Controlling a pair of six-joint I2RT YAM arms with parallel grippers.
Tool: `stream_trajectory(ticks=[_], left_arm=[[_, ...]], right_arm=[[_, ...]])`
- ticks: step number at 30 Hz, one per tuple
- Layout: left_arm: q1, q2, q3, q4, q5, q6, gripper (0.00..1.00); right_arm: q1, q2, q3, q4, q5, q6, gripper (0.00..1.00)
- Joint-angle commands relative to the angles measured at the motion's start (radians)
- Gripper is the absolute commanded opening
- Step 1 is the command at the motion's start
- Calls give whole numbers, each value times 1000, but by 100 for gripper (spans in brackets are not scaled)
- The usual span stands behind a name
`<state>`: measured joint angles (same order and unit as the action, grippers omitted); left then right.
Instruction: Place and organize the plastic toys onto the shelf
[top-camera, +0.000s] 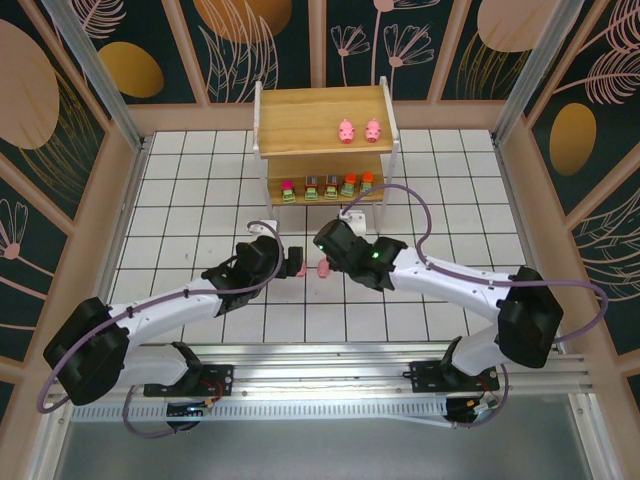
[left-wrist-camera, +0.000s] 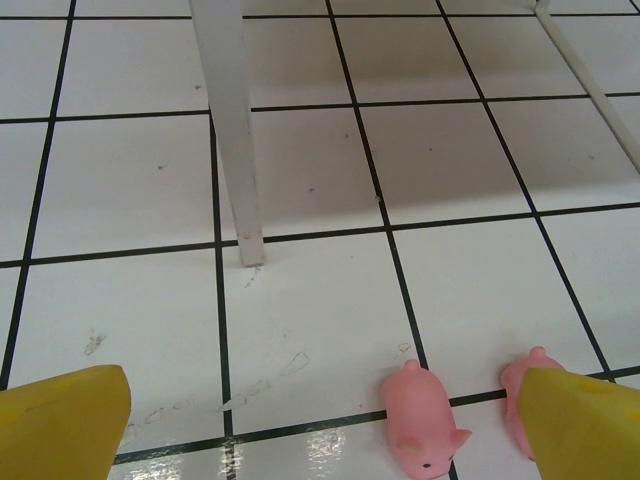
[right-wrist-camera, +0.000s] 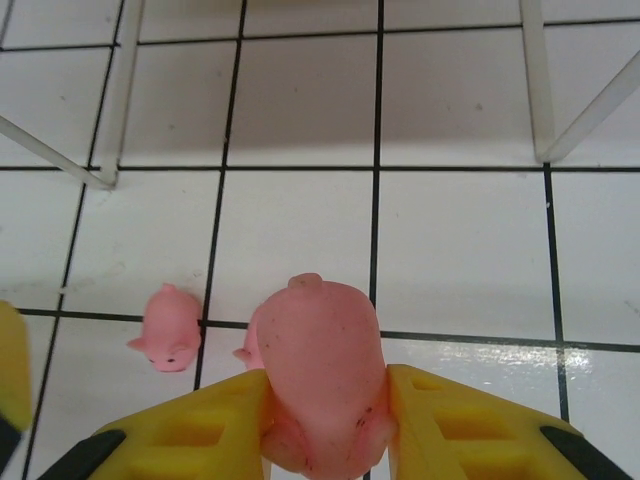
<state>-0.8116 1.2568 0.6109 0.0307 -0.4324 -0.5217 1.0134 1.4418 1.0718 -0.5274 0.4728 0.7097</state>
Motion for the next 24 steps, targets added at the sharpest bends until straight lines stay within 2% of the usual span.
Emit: stream_trajectory(ticks=[1, 13, 24], left_arm=[[-6, -22, 2, -18, -27, -6, 99], [-6, -33, -2, -12, -23, 3, 99], [-6, -20, 10, 0, -14, 17, 99]], right_arm=[[11, -31, 59, -69, 68, 7, 32], [15, -55, 231, -137, 133, -66, 31], [3, 11, 536, -204, 205, -205, 31]])
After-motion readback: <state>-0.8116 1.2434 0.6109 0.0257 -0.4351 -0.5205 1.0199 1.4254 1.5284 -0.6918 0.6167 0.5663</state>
